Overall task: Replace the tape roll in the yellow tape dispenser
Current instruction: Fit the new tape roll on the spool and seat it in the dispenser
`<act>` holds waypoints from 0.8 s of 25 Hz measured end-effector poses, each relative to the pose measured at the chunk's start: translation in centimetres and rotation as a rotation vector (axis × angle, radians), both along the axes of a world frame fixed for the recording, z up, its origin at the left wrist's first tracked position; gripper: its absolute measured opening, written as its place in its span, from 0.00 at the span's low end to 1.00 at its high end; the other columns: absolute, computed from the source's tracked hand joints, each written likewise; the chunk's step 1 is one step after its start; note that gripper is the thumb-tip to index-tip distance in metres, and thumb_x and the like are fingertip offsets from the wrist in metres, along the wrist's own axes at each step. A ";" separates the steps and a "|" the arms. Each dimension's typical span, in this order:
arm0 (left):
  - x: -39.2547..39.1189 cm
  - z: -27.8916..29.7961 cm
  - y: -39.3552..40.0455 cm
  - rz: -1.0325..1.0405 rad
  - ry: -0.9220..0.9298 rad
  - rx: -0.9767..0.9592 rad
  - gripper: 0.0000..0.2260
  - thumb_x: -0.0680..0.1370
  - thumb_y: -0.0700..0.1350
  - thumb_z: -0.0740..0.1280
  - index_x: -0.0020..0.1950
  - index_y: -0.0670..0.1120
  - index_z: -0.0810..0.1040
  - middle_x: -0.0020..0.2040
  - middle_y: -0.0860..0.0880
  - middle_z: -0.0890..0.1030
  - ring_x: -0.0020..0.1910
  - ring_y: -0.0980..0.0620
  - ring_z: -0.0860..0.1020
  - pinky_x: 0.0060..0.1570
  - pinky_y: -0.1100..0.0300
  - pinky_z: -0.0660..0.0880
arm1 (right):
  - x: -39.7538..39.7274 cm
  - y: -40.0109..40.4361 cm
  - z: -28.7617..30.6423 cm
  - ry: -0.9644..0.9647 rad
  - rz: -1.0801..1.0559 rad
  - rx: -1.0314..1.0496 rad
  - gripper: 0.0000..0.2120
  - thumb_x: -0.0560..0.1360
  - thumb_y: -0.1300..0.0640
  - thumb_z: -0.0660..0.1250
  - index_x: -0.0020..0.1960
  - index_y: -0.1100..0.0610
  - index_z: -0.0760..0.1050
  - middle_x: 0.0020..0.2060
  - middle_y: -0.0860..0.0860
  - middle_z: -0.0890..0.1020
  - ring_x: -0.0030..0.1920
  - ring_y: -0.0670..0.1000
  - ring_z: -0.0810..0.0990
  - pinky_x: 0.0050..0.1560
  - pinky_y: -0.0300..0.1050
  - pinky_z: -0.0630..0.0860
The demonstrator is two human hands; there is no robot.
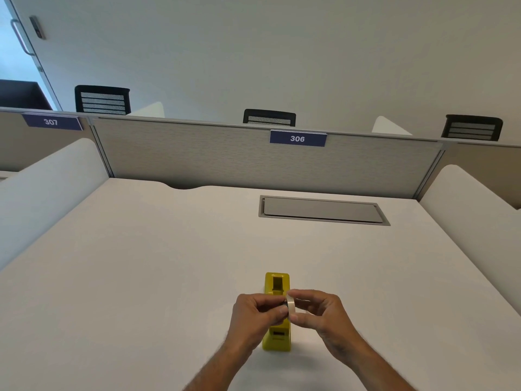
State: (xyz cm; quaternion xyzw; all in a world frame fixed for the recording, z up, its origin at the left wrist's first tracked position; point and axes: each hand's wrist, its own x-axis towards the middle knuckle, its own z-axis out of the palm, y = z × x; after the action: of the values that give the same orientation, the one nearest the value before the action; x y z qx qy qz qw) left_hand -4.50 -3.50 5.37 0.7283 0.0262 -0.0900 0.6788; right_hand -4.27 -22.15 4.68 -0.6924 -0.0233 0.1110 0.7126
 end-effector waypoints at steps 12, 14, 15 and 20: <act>1.0 -0.4 0.3 0.027 -0.007 0.003 0.12 0.72 0.39 0.77 0.49 0.54 0.88 0.47 0.56 0.89 0.48 0.56 0.86 0.47 0.63 0.82 | 0.9 0.4 0.2 0.098 -0.005 0.087 0.25 0.63 0.59 0.83 0.58 0.52 0.83 0.49 0.50 0.87 0.52 0.58 0.86 0.49 0.54 0.85; 1.2 -0.6 0.4 0.000 -0.016 0.034 0.13 0.71 0.38 0.77 0.49 0.55 0.88 0.46 0.57 0.89 0.47 0.57 0.86 0.43 0.67 0.80 | 1.3 0.4 0.5 0.116 0.039 0.073 0.26 0.61 0.60 0.83 0.58 0.54 0.83 0.49 0.53 0.88 0.52 0.58 0.86 0.48 0.53 0.85; 1.3 -0.7 0.4 -0.005 -0.020 0.040 0.13 0.71 0.38 0.77 0.49 0.55 0.88 0.46 0.56 0.89 0.47 0.57 0.86 0.43 0.67 0.81 | 1.5 0.5 0.6 0.127 0.038 0.068 0.26 0.60 0.60 0.83 0.57 0.56 0.83 0.50 0.57 0.88 0.52 0.59 0.87 0.48 0.53 0.85; 2.2 -0.9 0.6 0.001 -0.044 0.072 0.14 0.71 0.36 0.76 0.51 0.52 0.88 0.46 0.53 0.89 0.47 0.56 0.87 0.50 0.59 0.83 | 3.0 1.1 0.3 0.123 -0.065 0.075 0.13 0.65 0.64 0.81 0.49 0.61 0.86 0.46 0.58 0.88 0.49 0.60 0.87 0.48 0.50 0.85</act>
State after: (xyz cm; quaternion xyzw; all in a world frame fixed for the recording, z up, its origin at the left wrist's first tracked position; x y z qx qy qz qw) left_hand -2.30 -2.91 4.45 0.7540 0.0150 -0.0724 0.6527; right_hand -1.31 -21.02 5.00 -0.6576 0.0389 0.1291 0.7412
